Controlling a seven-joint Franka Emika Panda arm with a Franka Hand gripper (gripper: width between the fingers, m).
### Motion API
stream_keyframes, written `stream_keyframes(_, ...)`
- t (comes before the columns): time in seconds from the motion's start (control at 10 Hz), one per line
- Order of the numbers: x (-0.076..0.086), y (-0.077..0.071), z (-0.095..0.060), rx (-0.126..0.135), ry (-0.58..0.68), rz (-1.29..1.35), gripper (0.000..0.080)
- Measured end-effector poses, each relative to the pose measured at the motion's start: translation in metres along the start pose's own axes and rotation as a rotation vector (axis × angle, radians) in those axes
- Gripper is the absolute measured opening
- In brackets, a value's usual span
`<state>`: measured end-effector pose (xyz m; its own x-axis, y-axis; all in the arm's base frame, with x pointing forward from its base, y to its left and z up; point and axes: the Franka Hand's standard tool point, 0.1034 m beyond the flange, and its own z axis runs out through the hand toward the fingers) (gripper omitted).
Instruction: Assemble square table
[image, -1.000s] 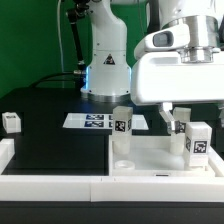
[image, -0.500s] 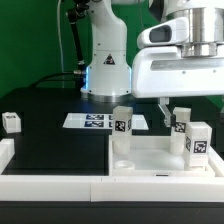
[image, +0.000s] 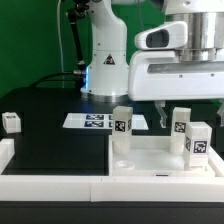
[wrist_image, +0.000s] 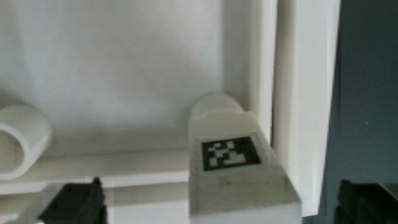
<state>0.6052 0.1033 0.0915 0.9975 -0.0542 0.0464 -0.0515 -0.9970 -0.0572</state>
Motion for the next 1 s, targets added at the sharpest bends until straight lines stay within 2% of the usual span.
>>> stream_keyframes(0.2,0.002,-0.006,0.012,-0.002,0.015,-0.011,0.0649)
stream_keyframes(0.5,0.01,-0.018,0.015,-0.031,0.054,-0.014,0.0649)
stream_keyframes(0.6,0.01,-0.017,0.015,-0.03,0.053,-0.011,0.0649)
stream_keyframes(0.8,0.01,-0.016,0.015,-0.03,0.053,0.001,0.0392)
stream_keyframes(0.9,0.01,-0.017,0.015,-0.026,0.054,0.08,0.0392)
stream_keyframes(1.0,0.01,-0.017,0.015,-0.024,0.055,0.158,0.0289)
